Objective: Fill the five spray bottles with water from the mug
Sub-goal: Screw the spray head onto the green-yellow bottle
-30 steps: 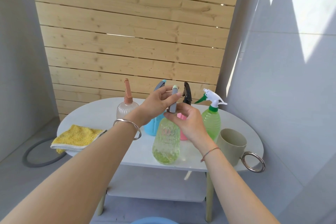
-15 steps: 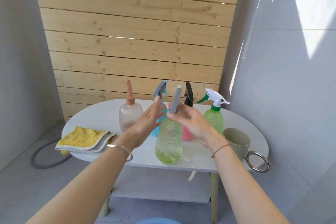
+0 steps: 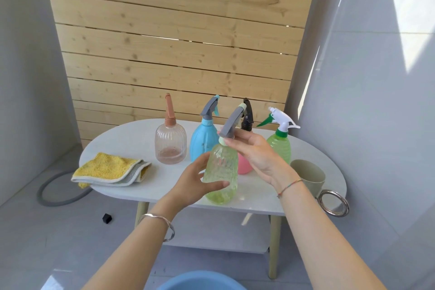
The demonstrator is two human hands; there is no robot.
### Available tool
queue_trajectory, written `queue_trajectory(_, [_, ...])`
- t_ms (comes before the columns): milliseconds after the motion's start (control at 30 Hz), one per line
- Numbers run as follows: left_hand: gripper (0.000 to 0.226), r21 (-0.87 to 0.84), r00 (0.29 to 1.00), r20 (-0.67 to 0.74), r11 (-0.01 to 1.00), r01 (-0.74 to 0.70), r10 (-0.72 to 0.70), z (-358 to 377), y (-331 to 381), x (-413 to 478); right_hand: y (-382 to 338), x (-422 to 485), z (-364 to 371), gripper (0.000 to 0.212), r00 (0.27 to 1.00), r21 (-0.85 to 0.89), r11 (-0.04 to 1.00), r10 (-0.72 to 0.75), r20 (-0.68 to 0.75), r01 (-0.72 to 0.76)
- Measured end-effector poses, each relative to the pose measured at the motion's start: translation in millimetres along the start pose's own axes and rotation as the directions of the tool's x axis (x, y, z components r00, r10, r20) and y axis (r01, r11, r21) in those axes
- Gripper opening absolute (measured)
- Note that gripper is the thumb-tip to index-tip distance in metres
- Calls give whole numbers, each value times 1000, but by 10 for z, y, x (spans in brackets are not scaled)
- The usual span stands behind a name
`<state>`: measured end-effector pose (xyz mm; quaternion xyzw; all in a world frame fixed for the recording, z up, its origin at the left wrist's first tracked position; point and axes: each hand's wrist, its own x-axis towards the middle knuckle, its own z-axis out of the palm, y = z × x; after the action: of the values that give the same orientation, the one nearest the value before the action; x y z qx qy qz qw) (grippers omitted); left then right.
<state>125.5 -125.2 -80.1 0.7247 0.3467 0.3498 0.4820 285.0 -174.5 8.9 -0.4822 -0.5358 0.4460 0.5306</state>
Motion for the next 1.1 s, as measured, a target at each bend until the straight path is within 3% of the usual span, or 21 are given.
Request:
queue_trajectory(133, [66, -18, 1000, -12, 1000, -1, 1, 21, -9, -1, 101, 9, 163, 20, 961, 48, 996, -57, -271, 72])
queue_trajectory(200, [65, -18, 1000, -17, 1000, 4, -4, 28, 4, -8, 152, 17, 227, 20, 945, 92, 992, -55, -323, 90])
queue_trajectory(367, [66, -17, 1000, -22, 1000, -1, 1, 28, 20, -20, 145, 5, 79, 34, 993, 228, 973, -5, -121, 33])
queue_trajectory(467, [66, -29, 1000, -20, 1000, 4, -4, 32, 19, -21, 170, -21, 101, 24, 981, 192, 979, -33, -192, 70])
queue_trajectory(667, [64, -24, 1000, -24, 1000, 0, -1, 34, 15, -12, 217, -4, 262, 18, 944, 313, 941, -21, -331, 131])
queue_trajectory(867, [64, -21, 1000, -17, 1000, -2, 2, 37, 22, -16, 205, -26, 193, 32, 980, 309, 949, 4, -201, 59])
queue_trajectory(933, [66, -25, 1000, -17, 1000, 0, 0, 34, 18, -16, 204, -56, 196, 25, 986, 315, 949, 26, -167, 29])
queue_trajectory(1100, [63, -34, 1000, -20, 999, 8, -8, 39, 24, -23, 223, -34, 272, 16, 962, 327, 941, 6, -274, 88])
